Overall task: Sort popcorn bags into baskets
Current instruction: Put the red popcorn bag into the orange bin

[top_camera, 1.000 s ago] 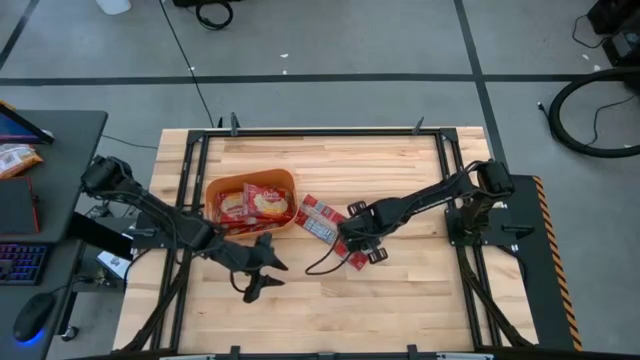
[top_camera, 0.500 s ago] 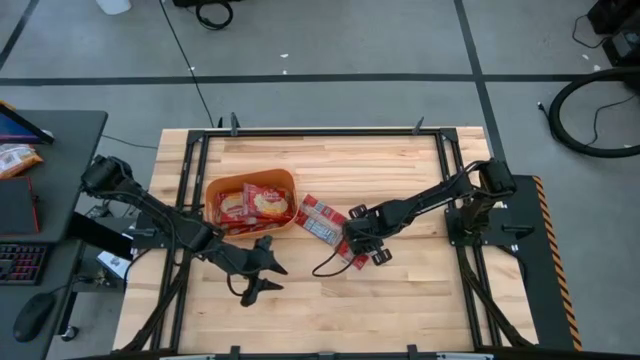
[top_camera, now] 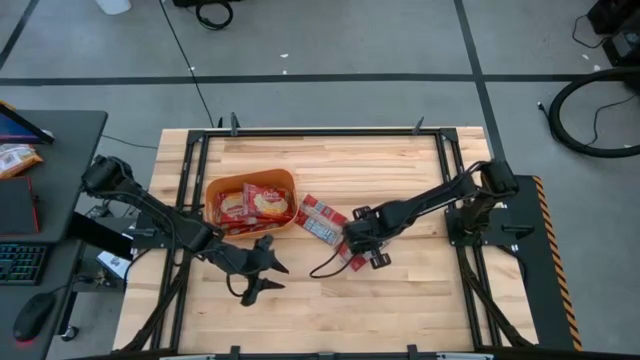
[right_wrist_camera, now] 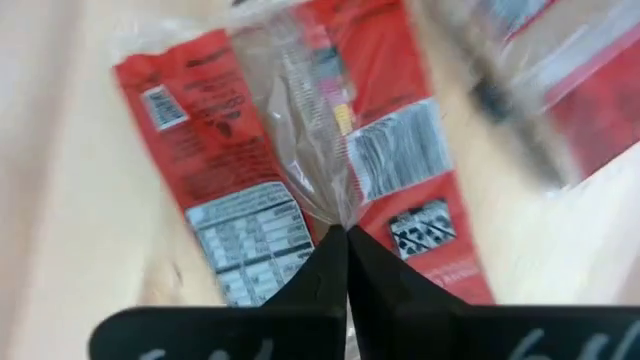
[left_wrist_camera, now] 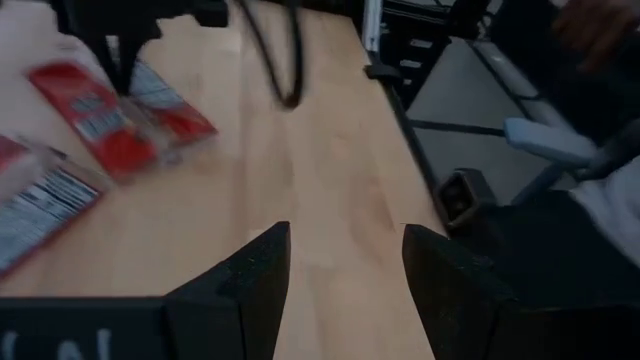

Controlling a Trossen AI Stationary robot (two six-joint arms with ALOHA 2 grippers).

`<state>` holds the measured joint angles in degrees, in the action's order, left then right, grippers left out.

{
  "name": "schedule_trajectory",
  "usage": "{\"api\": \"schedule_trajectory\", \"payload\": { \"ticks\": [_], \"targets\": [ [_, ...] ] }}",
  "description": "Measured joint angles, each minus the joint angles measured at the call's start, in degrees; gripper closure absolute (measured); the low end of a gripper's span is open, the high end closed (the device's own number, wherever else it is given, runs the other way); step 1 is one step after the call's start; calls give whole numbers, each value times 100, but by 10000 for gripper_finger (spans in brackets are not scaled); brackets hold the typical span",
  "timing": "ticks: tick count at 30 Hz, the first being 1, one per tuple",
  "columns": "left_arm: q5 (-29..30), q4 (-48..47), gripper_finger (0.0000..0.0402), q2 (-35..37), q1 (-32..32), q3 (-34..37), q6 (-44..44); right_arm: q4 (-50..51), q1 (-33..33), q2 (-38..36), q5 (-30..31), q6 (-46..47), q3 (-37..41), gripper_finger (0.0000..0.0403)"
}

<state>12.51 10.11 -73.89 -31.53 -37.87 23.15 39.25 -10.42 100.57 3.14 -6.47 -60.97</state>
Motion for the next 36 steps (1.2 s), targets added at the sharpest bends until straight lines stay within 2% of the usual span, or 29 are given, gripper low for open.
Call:
{"api": "schedule_trajectory", "payload": {
  "ticks": [8,11,18,21,25,28,31,36],
  "targets": [
    [624,227,202,-406,-32,-7,-221,78,-33,-477,-55,544,-91,400],
    [804,447,202,-666,-56,-7,-488,-24,-82,-625,-280,754,-91,400],
    [1887,1316,200,-1384,-219,-7,-1811,-569,-72,-745,-1404,1320,-98,401],
    [2269,1615,186,-1638,-250,-8,-2281,-881,-31,-745,-1922,1710,-98,401],
    [2489,1622,147,-1904,-245,-273,-2711,-1263,102,-745,-2607,2402,-98,401],
    [2731,1620,122,-2067,-245,-566,-3169,-1468,171,-747,-2735,2757,-100,401],
    [2815,1592,114,-2175,-216,-842,-3563,-1572,218,-747,-2879,3011,-100,401],
    [2609,1259,114,-2264,-85,-1190,-3645,-1864,236,-747,-3017,3387,-102,401]
  ]
}}
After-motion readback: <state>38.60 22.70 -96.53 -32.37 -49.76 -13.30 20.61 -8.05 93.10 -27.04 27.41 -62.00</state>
